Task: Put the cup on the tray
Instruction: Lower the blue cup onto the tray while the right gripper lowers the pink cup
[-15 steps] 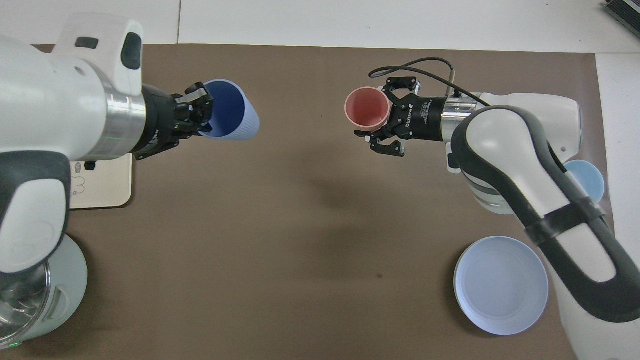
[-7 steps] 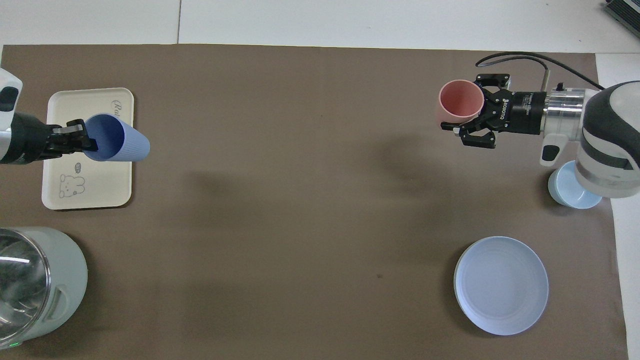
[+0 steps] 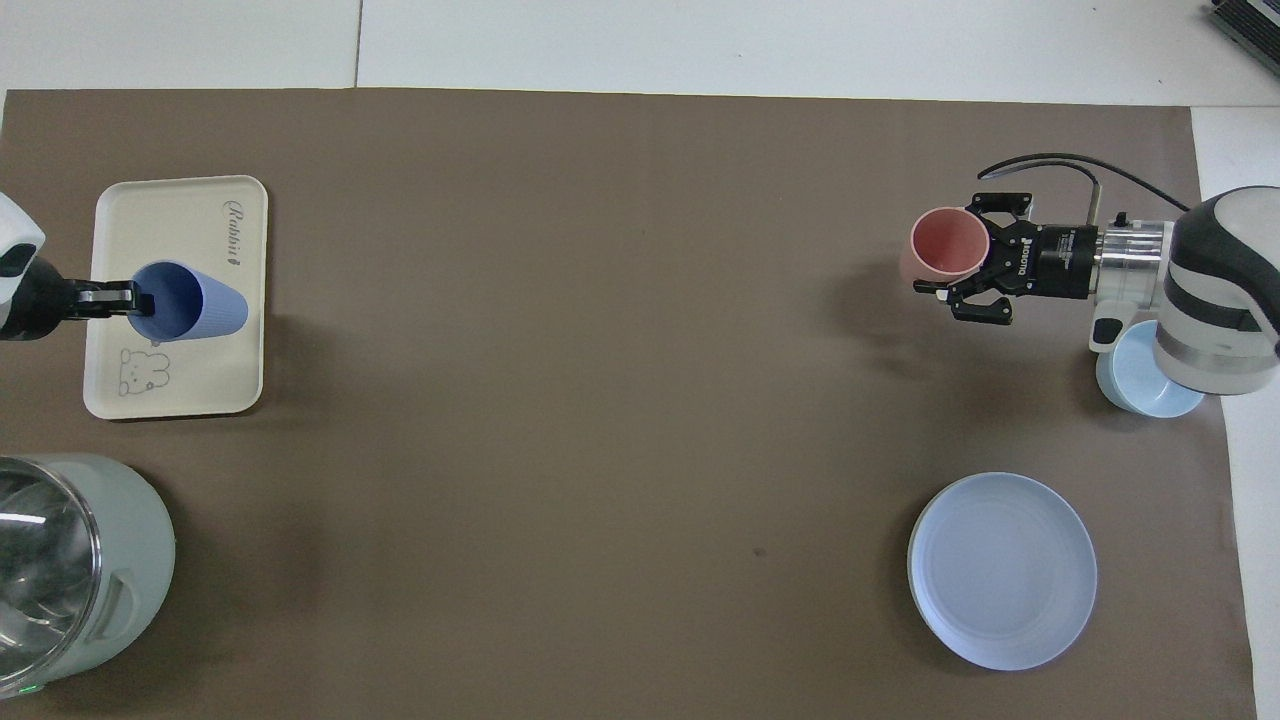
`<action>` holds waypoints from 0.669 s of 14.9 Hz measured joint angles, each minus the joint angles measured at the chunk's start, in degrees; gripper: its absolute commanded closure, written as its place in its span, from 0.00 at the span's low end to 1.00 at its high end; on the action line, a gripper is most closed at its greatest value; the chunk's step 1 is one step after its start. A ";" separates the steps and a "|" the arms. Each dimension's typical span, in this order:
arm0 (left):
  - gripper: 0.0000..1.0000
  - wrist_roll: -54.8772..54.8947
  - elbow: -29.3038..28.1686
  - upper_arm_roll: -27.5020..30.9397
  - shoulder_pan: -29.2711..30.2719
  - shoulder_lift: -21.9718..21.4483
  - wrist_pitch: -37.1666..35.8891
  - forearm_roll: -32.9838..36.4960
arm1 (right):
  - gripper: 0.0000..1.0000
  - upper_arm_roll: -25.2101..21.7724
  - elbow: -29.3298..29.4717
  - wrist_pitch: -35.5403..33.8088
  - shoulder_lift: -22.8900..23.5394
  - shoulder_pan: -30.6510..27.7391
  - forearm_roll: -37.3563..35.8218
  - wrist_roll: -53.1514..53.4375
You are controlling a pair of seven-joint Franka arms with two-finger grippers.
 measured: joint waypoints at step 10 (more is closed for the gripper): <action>0.98 7.89 -0.78 -0.05 5.43 4.59 4.38 0.00 | 1.00 -0.11 -2.99 -3.00 1.47 -4.65 -1.07 -2.60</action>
